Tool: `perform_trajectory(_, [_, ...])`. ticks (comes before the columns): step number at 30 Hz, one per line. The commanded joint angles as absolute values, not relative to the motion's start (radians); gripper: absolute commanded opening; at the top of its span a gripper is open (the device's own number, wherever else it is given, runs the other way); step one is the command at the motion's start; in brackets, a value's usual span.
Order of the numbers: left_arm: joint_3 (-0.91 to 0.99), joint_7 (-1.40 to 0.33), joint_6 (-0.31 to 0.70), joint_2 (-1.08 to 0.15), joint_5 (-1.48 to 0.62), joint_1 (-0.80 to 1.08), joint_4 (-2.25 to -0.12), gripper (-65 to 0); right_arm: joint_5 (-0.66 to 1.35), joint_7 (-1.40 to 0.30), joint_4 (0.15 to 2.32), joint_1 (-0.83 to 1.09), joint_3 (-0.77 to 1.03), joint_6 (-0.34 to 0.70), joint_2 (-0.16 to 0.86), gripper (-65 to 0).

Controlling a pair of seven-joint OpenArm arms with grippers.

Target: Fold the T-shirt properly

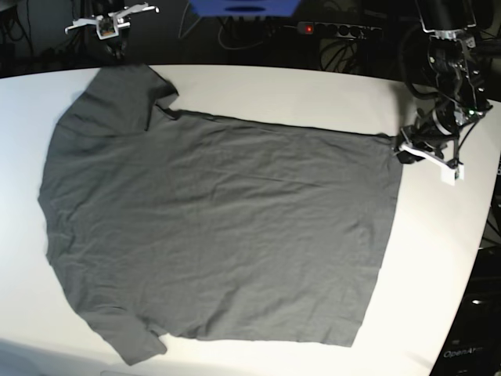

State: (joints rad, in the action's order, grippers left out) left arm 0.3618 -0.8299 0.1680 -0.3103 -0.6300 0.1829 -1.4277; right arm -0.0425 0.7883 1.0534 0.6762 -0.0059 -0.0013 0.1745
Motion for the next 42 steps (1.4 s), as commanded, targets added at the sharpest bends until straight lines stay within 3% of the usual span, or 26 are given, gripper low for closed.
perform_trajectory(1, [0.355, -0.889, 0.162, -0.311, -0.619, 0.196, -1.431, -58.9, -0.033, 0.814, 1.064, 0.688, -0.001, -0.005, 0.183, -63.5])
perform_trajectory(5, [0.355, -0.889, 0.177, -0.311, -0.622, 0.197, -1.434, -60.7, -0.033, 0.814, 1.064, 0.688, -0.001, -0.005, 0.185, -64.0])
perform_trajectory(8, [0.364, -0.889, 0.271, -0.291, -0.619, 0.197, -1.446, -60.7, -0.033, 0.820, 1.064, 0.688, 0.005, -0.008, 0.185, -64.3])
perform_trajectory(12, [0.394, -0.891, 0.311, -0.269, -0.610, 0.199, -1.469, -60.7, -0.033, 0.823, 1.066, 0.690, 0.044, -0.008, 0.182, -64.3])
perform_trajectory(21, [0.406, -0.891, 0.315, -0.268, -0.613, 0.208, -1.471, -60.7, -0.033, 0.906, 1.067, 0.696, 0.102, -0.008, 0.182, -64.3])
perform_trajectory(42, [0.406, -0.891, 0.317, -0.263, -0.611, 0.269, -1.560, -60.7, -0.033, 0.898, 1.187, 0.711, 0.182, -0.007, 0.153, -64.1])
